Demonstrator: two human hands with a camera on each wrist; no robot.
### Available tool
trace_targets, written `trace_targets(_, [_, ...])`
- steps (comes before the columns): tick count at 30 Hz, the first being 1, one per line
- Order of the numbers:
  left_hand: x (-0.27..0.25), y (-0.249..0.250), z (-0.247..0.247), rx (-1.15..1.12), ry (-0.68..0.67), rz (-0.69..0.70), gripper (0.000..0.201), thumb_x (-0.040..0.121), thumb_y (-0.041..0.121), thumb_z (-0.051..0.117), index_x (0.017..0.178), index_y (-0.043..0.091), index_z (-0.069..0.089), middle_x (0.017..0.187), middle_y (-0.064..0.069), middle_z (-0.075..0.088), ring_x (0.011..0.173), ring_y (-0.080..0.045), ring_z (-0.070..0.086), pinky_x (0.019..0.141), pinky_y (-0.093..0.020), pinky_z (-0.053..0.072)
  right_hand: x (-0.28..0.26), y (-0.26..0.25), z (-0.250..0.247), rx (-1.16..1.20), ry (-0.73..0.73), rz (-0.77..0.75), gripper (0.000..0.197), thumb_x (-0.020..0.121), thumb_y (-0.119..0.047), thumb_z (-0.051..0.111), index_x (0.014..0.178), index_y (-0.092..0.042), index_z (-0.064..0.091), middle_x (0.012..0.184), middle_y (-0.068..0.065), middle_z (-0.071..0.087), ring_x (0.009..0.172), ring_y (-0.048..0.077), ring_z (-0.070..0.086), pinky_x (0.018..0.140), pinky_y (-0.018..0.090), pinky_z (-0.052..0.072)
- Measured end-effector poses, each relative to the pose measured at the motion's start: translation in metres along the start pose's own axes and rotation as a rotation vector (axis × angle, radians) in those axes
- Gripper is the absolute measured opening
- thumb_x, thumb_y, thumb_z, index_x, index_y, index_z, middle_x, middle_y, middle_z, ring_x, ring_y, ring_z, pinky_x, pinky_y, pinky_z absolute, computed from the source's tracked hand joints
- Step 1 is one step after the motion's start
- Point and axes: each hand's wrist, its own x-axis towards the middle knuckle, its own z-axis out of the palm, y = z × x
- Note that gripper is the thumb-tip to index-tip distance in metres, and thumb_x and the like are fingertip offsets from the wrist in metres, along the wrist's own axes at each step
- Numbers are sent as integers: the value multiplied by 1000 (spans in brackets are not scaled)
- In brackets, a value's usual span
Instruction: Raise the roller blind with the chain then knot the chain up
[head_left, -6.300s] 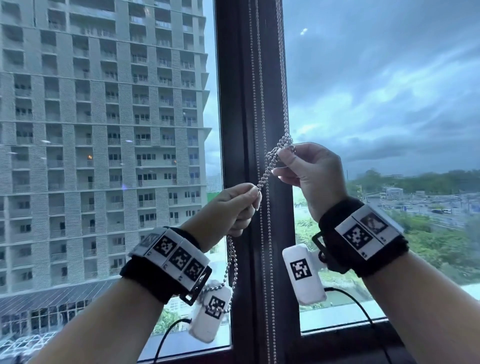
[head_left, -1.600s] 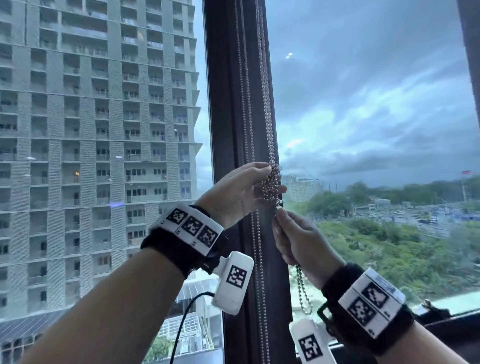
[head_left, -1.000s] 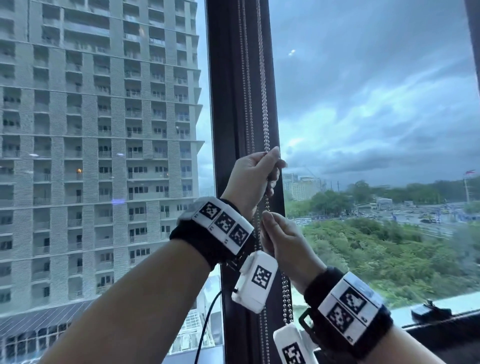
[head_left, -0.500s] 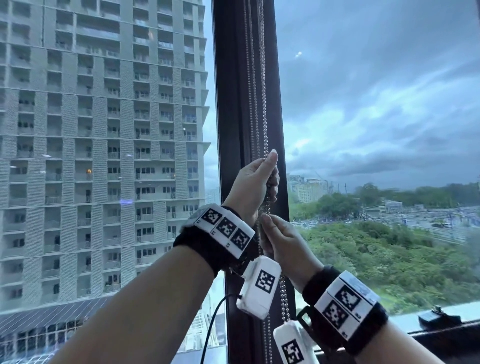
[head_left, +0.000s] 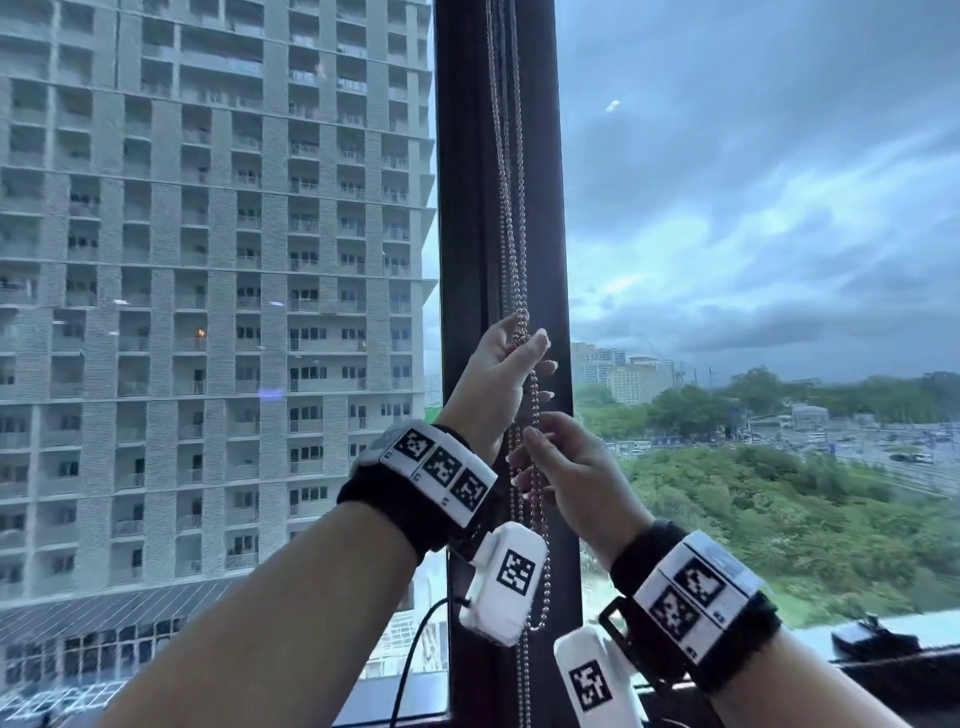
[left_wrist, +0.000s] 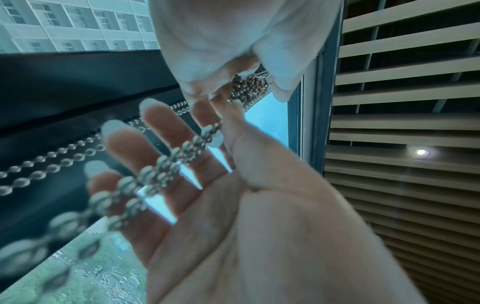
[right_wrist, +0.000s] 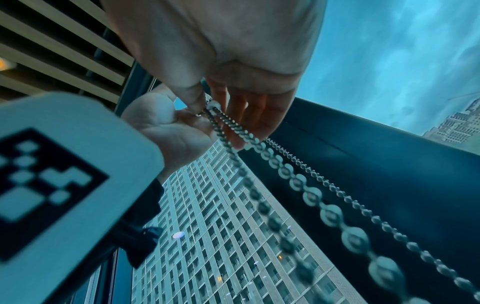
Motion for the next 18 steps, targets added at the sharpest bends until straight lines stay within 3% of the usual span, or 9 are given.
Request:
trace_targets(3, [-6,-6,-2,135,36,3,70,79,50,60,140,25,36,122,-3,58,114,-18,59,103,-47,44,0,1,-5,-102,42,-31,21,92,-20,53,112,-23,54,95,9,64,76,10,57,73,29,50])
trace_targets(6, [-13,-10,-5,222,17,-15,80,70,63,60,139,32,35,137,-9,50,125,-21,51,106,-47,40,-2,-1,-10,-138,42,-59,29,91,-23,54,119,-30,50,94,-2,61,77,6,57,74,27,50])
trace_targets(10, [-23,-8,-9,193,43,-72,71,86,45,58,146,27,24,123,-3,55,109,-13,59,97,-44,49,-6,-5,-13,-200,87,-136,31,90,-22,56,119,-31,50,98,-11,61,79,-4,59,79,27,51])
trace_targets(14, [-36,-8,-13,232,49,-68,64,91,37,55,146,24,25,115,7,55,113,-14,57,96,-43,49,-10,-5,-14,-311,153,-190,31,86,-32,56,116,-34,52,112,-7,59,99,11,58,90,41,51])
trace_targets(18, [-50,-10,-21,294,87,-45,57,91,38,54,142,24,33,120,2,56,111,-13,57,92,-39,52,-15,-9,-13,-349,212,-241,19,87,-27,57,106,-30,57,106,-5,56,96,11,56,86,38,51])
